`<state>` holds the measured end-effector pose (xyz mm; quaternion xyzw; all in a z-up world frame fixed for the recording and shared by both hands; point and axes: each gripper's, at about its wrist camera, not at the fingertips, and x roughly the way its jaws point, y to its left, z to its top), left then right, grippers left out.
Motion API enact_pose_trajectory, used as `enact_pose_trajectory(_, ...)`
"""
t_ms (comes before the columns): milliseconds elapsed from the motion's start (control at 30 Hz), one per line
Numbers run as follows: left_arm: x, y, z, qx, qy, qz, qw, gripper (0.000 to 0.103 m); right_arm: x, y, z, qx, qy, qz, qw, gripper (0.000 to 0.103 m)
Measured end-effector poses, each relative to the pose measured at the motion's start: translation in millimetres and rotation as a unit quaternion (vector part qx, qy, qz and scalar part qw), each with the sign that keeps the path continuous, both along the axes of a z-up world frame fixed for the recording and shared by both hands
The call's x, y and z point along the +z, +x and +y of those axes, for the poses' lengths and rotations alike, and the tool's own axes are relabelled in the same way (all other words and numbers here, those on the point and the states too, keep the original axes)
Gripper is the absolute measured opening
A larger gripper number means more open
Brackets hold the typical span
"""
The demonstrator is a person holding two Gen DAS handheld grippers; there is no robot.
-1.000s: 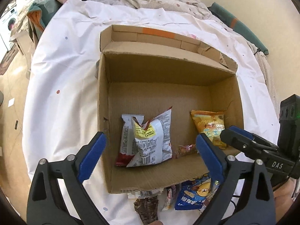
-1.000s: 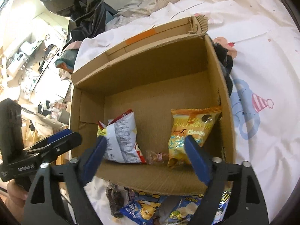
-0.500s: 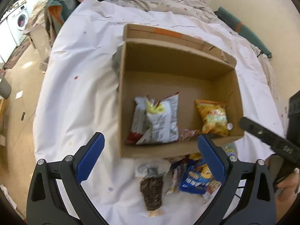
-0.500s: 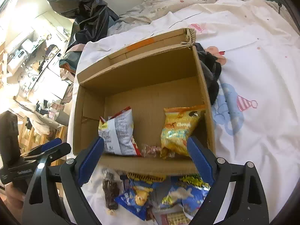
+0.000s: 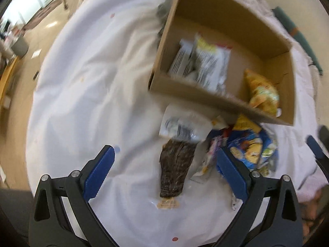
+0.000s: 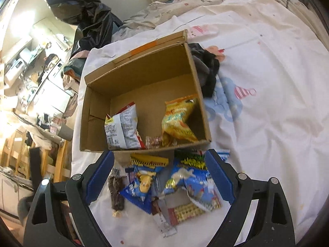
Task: Organize snacks
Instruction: 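Move the left tool to the dark jerky pack and close on it, then grasp the blue Lonely God bag with the right tool while the left tool holds the jerky pack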
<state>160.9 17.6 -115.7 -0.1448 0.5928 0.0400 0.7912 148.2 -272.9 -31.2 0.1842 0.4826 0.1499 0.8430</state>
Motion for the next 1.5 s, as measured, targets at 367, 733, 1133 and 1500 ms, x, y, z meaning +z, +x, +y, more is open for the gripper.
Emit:
enact_pose_trajectory(367,-35.8,9.3,-26.3,-0.022,0.031,0.008,0.9992,0.098,-9.0,-25.9,-36.7,-0.044,0.005,0.011,0.999,0.092)
enact_pose_trajectory(733,-54.1,-4.8,-34.3,-0.022,0.04,0.041,0.9981,0.097,-12.2,-22.7,-49.3,-0.062,0.029,0.02,0.997,0.092)
enact_pose_trajectory(1133,-41.7,-19.5,-37.1,-0.046,0.044,0.043,0.997,0.038,-30.7,-14.2,-40.4,-0.059,0.031,0.066,0.996,0.092)
enact_pose_trajectory(1500,-30.6,-27.5,-24.7,-0.051,0.026,0.04,0.9976,0.03,-88.8,18.9,-4.2,-0.055,-0.024,0.181,0.982,0.097)
